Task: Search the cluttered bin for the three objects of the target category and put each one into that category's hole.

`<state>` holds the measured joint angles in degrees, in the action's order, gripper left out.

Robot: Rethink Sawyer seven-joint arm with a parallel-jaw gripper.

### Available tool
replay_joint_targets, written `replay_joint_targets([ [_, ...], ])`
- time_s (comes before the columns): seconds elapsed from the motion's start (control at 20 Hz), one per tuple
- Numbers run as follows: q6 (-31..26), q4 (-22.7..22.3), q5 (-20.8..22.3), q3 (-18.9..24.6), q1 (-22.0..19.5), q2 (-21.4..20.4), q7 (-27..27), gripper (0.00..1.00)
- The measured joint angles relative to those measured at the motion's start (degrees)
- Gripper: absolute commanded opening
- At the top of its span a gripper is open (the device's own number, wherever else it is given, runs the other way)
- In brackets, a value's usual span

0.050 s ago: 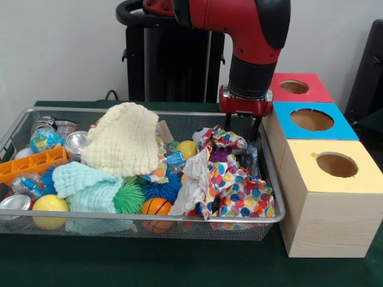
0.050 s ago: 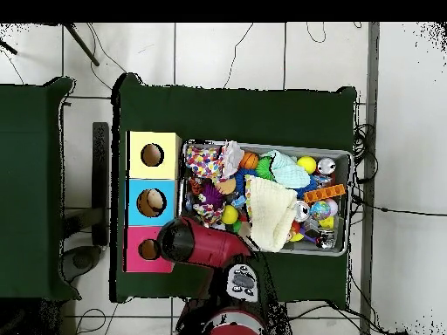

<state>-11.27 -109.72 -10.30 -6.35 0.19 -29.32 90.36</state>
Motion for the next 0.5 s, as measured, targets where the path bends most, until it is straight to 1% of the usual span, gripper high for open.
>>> replay_joint_targets([
  [0.5,0.21,0.73,-1.55,-0.77,0.7,1.06,0.0,1.0],
])
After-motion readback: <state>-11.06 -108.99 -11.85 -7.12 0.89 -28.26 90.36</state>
